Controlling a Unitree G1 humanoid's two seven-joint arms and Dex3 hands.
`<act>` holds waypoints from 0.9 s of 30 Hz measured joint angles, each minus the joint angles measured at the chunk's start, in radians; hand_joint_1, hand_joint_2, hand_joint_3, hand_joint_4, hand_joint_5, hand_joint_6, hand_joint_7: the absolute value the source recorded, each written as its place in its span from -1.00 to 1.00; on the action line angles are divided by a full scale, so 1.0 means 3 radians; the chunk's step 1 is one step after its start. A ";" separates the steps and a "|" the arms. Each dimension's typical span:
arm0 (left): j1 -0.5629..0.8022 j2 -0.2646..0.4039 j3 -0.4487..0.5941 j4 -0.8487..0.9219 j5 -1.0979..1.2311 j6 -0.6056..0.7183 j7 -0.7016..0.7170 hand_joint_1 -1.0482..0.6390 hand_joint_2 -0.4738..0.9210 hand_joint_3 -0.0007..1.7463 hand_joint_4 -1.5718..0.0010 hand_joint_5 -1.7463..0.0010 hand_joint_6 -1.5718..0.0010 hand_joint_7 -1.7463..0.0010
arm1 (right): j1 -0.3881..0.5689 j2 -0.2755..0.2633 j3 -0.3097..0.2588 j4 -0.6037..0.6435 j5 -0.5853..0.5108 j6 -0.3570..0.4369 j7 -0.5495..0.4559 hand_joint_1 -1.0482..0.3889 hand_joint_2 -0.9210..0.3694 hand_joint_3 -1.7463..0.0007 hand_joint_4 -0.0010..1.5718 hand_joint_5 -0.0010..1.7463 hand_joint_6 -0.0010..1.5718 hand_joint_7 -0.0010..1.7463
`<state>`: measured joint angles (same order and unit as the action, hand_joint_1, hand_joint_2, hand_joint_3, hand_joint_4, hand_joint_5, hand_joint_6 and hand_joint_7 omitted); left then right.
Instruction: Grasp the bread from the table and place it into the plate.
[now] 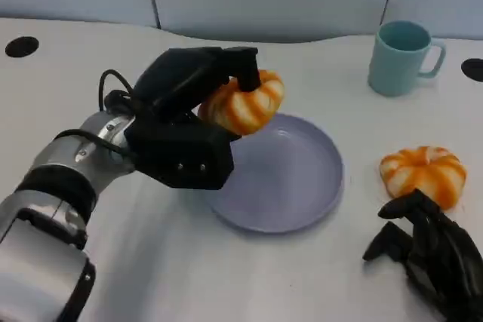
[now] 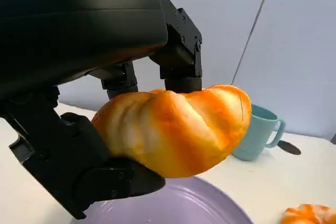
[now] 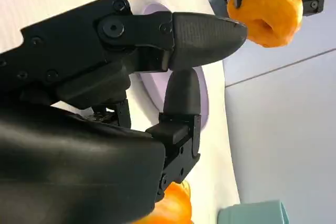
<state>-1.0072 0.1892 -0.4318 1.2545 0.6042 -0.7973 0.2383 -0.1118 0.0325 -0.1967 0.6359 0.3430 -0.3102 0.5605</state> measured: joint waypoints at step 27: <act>-0.0271 -0.0437 -0.0810 0.0134 0.0701 0.0603 0.0001 -0.14 0.71 0.11 -0.20 -1.00 0.10 -1.00 | 0.0077 0.0081 0.0087 -0.0129 0.0005 0.0020 -0.0052 -0.19 -1.00 0.44 -0.38 1.00 -0.52 0.76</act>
<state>-1.0885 0.0581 -0.6747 1.2948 0.8146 -0.6163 0.2387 -0.0886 0.0568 -0.1705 0.5971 0.3447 -0.3042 0.5450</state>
